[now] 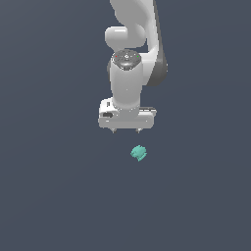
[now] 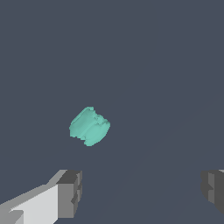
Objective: Pick up the object and move it to a goal position.
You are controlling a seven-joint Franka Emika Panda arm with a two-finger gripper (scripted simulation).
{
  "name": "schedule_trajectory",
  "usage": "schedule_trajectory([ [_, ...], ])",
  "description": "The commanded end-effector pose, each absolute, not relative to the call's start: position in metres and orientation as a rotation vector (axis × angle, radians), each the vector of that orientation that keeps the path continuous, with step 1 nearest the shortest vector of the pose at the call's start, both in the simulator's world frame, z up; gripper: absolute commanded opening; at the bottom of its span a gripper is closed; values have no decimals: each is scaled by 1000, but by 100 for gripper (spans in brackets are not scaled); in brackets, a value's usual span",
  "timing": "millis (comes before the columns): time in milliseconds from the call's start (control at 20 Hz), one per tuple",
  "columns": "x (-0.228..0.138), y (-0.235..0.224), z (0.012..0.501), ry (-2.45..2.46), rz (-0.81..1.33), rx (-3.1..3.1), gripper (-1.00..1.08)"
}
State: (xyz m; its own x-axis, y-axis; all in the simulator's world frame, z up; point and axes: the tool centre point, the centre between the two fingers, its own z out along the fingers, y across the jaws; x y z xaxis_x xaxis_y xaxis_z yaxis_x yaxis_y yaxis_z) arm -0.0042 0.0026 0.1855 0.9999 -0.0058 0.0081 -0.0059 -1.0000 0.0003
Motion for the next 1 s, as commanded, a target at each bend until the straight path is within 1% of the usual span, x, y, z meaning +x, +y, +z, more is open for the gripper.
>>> schedule_trajectory([
  [0,-4,3,186,-9,13,3141,100],
  [500,-6,31,175,49,-16,3145,100],
  [950,-5,32,172,89,-15,3143,100],
])
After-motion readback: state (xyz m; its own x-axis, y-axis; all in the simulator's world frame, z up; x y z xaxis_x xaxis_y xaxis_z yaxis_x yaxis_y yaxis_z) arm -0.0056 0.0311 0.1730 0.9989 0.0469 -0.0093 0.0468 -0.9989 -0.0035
